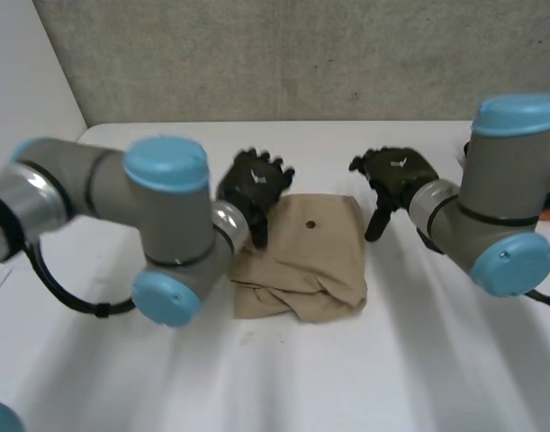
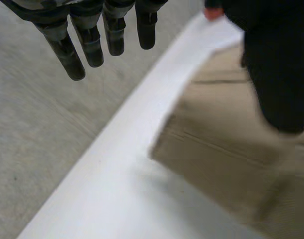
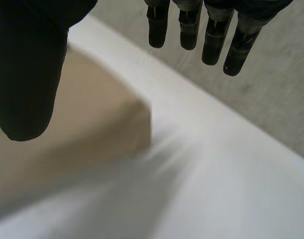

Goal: Fold the laundry.

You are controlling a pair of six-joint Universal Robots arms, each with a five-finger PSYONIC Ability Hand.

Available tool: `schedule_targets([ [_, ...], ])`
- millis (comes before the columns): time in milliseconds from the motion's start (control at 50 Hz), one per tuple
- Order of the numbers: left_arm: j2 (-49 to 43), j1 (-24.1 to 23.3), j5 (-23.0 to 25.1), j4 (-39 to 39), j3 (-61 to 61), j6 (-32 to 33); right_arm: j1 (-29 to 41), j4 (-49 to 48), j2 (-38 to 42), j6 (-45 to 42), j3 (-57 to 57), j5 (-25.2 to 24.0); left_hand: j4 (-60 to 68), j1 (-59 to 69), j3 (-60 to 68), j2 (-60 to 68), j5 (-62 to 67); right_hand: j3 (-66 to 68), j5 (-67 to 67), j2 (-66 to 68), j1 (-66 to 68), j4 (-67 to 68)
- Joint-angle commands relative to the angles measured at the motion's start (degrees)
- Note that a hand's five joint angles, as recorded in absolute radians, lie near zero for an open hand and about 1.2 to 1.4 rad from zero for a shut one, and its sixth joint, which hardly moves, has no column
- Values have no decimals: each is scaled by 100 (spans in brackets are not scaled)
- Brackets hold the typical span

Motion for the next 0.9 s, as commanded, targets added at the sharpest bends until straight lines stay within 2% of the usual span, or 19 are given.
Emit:
schedule_targets([
  [20, 85, 357, 562, -378, 174, -772, 2, 314, 17, 794, -155, -362, 191, 281, 151, 187, 82, -220, -332, -277, -53, -350],
  [200, -512, 401, 527, -677, 174, -719, -6, 570, 1019, 803, -489, -415, 174, 264, 134, 170, 65, -220, -332, -277, -53, -350],
  [420, -575, 392, 448, -748, 174, -192, 3, 579, 1064, 575, -524, -240, 157, 247, 118, 153, 49, -220, -332, -277, -53, -350],
  [520, -189, 357, 422, -774, 140, -227, 29, 579, 704, 241, -428, -126, 107, 197, 67, 103, -2, -220, -332, -277, -53, -350],
  [620, 583, 348, 501, -748, -193, -358, 301, 185, -357, 100, 167, 111, -44, 45, -84, -48, -153, -220, -332, -277, -53, -350],
  [680, 980, 339, 597, -730, -405, -429, 415, -167, -719, 82, 669, 208, -78, 12, -118, -82, -187, -220, -332, -277, -53, -350],
  [740, 1595, 383, 1000, -721, -800, -543, 608, -589, -1062, 29, 1556, 261, -112, -22, -152, -116, -220, -220, -332, -277, -53, -350],
  [760, 1884, 409, 1332, -713, -1027, -613, 757, -817, -1185, -6, 1994, 227, -112, -22, -152, -116, -220, -220, -332, -277, -53, -350],
  [820, 2263, 532, 1923, -695, -1354, -745, 1013, -1274, -1283, -85, 2655, 191, -112, -22, -152, -116, -220, -220, -332, -277, -53, -350],
  [840, 2491, 672, 2307, -695, -1555, -858, 1153, -1624, -1283, -155, 3066, 182, -112, -22, -152, -116, -220, -220, -332, -277, -53, -350],
  [900, 2738, 884, 2802, -695, -1811, -1035, 1338, -2197, -1248, -269, 3587, 182, -112, -22, -152, -116, -220, -220, -332, -277, -53, -350],
])
